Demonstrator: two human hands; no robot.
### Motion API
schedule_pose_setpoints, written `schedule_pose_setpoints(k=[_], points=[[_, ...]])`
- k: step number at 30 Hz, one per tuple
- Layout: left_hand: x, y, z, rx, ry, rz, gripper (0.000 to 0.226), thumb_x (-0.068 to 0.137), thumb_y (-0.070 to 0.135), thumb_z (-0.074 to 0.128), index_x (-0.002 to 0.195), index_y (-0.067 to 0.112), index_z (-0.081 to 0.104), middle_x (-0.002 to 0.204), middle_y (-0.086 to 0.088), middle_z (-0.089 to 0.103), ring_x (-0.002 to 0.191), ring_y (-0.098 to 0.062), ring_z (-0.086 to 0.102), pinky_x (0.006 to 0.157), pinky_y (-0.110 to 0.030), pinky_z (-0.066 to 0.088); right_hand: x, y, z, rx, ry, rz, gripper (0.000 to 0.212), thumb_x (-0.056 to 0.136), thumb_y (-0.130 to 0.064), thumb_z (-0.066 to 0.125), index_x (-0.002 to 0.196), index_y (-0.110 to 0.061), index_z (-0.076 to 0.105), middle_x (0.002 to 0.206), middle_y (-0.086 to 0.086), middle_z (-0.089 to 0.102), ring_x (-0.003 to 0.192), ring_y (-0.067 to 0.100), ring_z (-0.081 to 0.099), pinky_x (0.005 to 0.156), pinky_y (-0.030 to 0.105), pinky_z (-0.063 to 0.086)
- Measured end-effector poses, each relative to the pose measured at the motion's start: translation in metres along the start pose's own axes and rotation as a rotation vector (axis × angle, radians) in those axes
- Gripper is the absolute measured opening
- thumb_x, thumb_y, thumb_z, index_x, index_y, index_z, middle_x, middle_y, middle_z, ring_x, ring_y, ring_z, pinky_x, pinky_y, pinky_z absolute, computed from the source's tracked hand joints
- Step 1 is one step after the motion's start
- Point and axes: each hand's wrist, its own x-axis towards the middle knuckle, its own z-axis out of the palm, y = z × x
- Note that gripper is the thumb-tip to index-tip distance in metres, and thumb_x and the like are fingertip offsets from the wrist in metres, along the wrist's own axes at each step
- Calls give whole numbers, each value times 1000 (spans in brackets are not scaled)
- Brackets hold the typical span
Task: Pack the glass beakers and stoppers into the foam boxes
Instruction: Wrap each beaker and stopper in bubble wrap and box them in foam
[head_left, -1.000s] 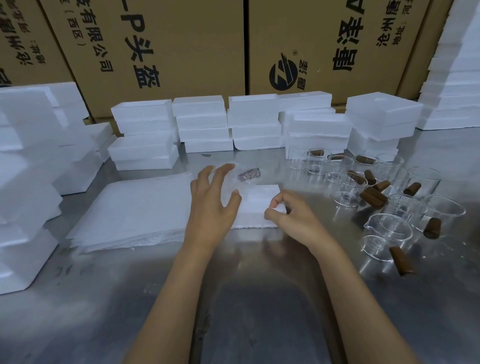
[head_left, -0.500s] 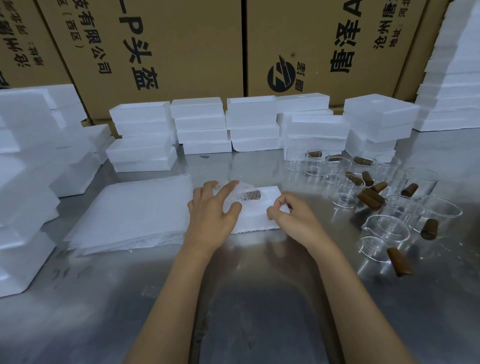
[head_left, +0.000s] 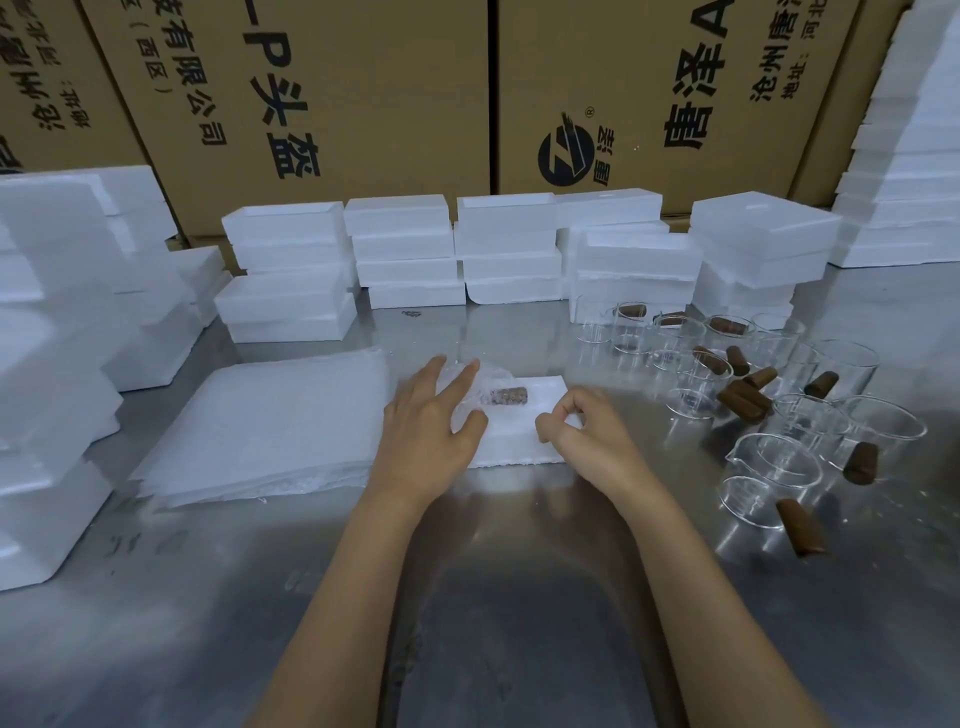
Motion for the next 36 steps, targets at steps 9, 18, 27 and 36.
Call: schedule_pose_setpoints(k=[9,18,27,36], points=[[2,22,-22,-319,218,2,51,100,28,47,148,41,35,155,12,32,144,-7,23,118,-36,20,6,-3,-4,290,134,-22,12,89,-21,61,77,-20,61,93,-13,68,88,5,61,64,12,40],[131,-68,-76,266,191,-231,58,92,15,60,145,9,38,150,-16,37,137,-35,35,108,-46,31,20,3,15,309,195,-24,11,85,-24,68,90,-31,62,89,-11,67,72,-3,57,66,18,41],[193,-184,-81,739,-110,-318,96,85,17,70,156,9,7,165,-13,2,151,-31,8,119,-45,26,27,17,15,368,227,-68,8,83,-27,68,89,-29,65,72,-15,65,65,1,58,56,9,41],[196,-191,-78,872,-26,-186,63,87,3,56,143,13,31,128,-16,50,113,-35,50,94,-47,44,27,17,13,364,232,-28,7,85,-23,69,88,-28,65,79,-7,69,73,7,63,64,22,49]])
